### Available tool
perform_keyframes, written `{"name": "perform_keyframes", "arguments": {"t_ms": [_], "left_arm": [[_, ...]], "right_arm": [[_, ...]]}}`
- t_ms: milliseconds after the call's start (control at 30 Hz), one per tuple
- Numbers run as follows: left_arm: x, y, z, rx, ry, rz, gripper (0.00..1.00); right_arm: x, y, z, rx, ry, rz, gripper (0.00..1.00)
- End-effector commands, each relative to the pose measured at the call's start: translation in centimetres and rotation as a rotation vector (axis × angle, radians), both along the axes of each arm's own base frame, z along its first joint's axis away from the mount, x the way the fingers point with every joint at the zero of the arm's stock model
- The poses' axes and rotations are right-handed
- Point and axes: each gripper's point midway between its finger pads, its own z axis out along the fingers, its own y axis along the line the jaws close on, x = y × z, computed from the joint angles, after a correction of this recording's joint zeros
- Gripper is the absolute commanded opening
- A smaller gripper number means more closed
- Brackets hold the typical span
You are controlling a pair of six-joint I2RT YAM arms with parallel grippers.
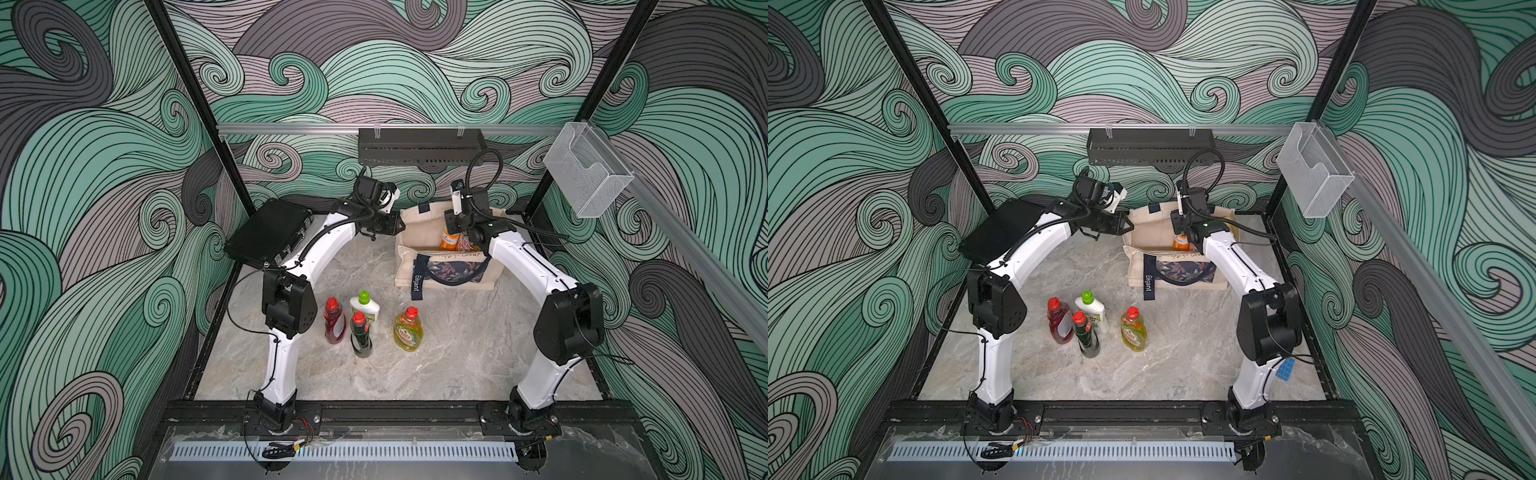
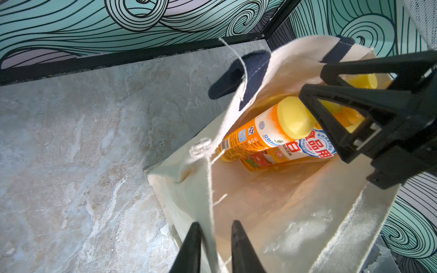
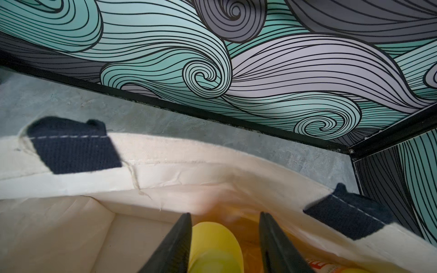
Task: Pack dish soap into the shopping bag
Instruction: Place the bottle of dish soap in the shopping bag.
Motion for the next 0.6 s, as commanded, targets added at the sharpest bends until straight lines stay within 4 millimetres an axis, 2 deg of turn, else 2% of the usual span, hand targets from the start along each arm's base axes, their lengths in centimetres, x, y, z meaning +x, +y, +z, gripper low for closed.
{"name": "perform_keyframes", "arguments": {"t_ms": [0,433,567], "left_arm": [[-0.5,0.1,3.6,-0.045,-0.063,-0.005,0.26],[-0.8,0.7,5.5,-0.048,-0.101,0.005,0.33],[-0.9,1.2,6.3,-0.049,-0.116,0.015,0.4]], "right_arm": [[0.2,-1.1,3.9,0.009,-0.094,-0.033,0.57],[-0.3,1.3,6.7,0.083,-0.095,0.068,0.62],[-0.8,1.6,8.1,0.076,-0.108,0.08,0.64]]}}
